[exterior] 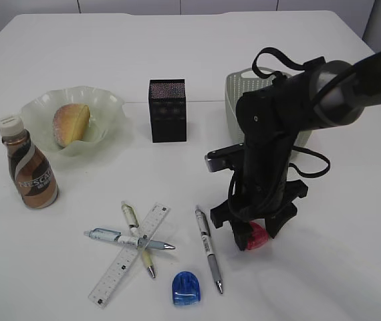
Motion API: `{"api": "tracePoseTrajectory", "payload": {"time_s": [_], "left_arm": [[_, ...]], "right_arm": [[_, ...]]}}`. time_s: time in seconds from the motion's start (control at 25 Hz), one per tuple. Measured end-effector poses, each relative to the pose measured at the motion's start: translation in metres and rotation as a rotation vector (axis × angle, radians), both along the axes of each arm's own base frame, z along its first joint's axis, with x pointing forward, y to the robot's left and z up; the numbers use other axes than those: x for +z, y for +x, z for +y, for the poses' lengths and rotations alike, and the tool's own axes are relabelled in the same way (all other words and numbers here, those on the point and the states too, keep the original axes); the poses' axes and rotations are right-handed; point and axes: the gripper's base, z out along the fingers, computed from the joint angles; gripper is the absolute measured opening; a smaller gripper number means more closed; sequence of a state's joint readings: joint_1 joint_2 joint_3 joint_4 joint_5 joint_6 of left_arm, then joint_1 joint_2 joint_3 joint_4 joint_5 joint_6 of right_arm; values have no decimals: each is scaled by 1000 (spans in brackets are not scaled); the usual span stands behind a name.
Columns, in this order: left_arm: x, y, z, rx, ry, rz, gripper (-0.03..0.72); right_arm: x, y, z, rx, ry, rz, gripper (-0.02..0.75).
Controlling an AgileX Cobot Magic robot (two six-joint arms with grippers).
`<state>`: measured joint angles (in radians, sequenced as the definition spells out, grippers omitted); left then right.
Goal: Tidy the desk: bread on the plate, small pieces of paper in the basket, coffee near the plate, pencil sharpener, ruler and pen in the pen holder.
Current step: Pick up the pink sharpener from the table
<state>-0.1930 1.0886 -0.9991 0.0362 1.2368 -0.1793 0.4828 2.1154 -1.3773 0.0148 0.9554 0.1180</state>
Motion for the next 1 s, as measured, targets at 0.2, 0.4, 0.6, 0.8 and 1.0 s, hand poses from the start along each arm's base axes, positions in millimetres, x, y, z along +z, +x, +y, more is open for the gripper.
{"api": "tracePoseTrajectory", "payload": {"time_s": [0.2, 0.4, 0.6, 0.8, 1.0], "left_arm": [[0, 0, 0, 0, 0, 0, 497], [0, 0, 0, 0, 0, 0, 497], [0, 0, 0, 0, 0, 0, 497], [0, 0, 0, 0, 0, 0, 497], [0, 0, 0, 0, 0, 0, 497]], "right_arm": [[-1, 0, 0, 1, -3, 1, 455], [-1, 0, 0, 1, -3, 1, 444], [-1, 0, 0, 1, -3, 1, 414], [-1, 0, 0, 1, -3, 1, 328], [0, 1, 0, 1, -2, 0, 306]]}}
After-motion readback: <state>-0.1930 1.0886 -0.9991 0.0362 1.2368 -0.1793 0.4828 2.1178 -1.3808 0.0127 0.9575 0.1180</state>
